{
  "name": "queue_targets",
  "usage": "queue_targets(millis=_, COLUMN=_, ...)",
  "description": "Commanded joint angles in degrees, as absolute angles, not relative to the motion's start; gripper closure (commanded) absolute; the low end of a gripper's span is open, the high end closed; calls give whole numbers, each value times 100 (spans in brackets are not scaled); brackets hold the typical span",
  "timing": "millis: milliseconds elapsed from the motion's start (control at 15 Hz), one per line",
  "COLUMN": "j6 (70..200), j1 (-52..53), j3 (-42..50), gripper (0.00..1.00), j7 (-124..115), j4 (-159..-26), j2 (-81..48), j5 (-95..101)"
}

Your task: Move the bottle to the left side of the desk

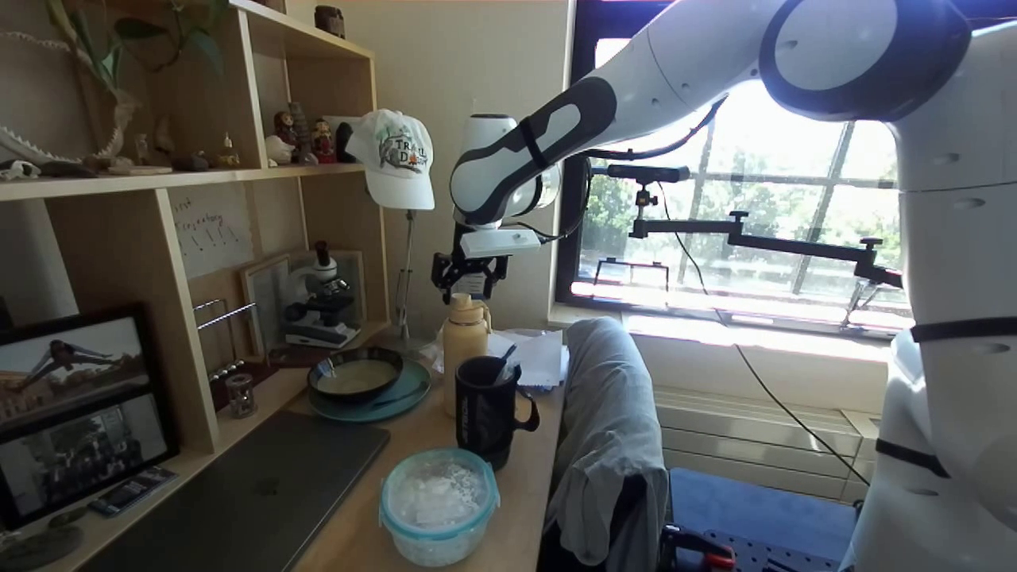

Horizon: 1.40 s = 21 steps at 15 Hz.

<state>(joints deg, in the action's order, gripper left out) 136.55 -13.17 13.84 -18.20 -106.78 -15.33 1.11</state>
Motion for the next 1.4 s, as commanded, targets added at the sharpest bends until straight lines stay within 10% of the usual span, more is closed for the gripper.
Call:
queue_targets(millis=0, j6=13706, j1=-1306, j3=1427, gripper=40, j7=-1774, j4=-10578, j2=-1619, j5=64)
queue_targets(millis=333, j6=13716, j1=-1289, j3=1432, gripper=78, j7=-1799, j4=-10546, j2=-1625, j5=87)
queue_targets(millis=1333, j6=12950, j1=-954, j3=1458, gripper=80, j7=-2243, j4=-10673, j2=-832, j5=957)
